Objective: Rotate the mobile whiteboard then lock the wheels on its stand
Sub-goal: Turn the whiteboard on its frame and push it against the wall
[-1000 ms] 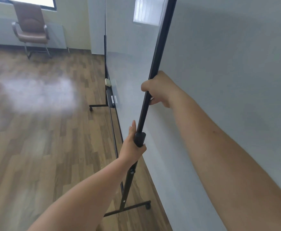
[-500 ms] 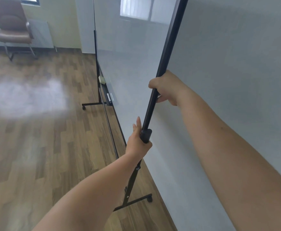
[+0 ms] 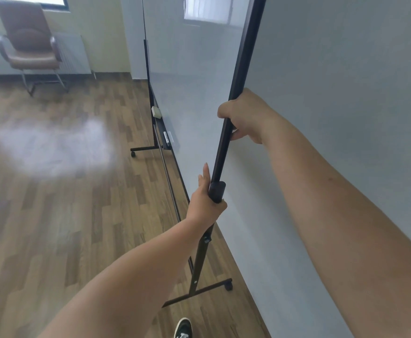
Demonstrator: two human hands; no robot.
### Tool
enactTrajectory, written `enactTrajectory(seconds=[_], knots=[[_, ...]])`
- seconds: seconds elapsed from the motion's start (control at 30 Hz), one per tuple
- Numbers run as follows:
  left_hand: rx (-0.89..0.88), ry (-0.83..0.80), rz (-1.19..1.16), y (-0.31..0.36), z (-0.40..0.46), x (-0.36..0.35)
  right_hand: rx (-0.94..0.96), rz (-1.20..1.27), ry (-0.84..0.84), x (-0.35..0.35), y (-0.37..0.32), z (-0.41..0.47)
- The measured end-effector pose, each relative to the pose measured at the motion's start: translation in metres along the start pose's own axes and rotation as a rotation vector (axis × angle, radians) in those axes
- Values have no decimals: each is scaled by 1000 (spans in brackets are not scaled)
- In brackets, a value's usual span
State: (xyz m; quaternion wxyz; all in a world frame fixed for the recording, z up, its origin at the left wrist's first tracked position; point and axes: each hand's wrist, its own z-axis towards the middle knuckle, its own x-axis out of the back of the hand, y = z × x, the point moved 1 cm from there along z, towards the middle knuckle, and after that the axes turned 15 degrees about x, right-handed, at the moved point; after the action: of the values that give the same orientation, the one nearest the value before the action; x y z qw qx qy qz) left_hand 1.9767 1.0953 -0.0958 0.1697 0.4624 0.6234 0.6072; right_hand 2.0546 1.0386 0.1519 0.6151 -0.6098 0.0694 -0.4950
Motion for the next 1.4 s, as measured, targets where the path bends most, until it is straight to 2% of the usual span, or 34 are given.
enactTrajectory(seconds=[0.3, 1.4], knots=[[69, 16, -40, 20, 137, 37, 25, -28, 3, -29, 27, 142], [4, 23, 20, 77, 639, 179, -35, -28, 63, -143, 105, 642]])
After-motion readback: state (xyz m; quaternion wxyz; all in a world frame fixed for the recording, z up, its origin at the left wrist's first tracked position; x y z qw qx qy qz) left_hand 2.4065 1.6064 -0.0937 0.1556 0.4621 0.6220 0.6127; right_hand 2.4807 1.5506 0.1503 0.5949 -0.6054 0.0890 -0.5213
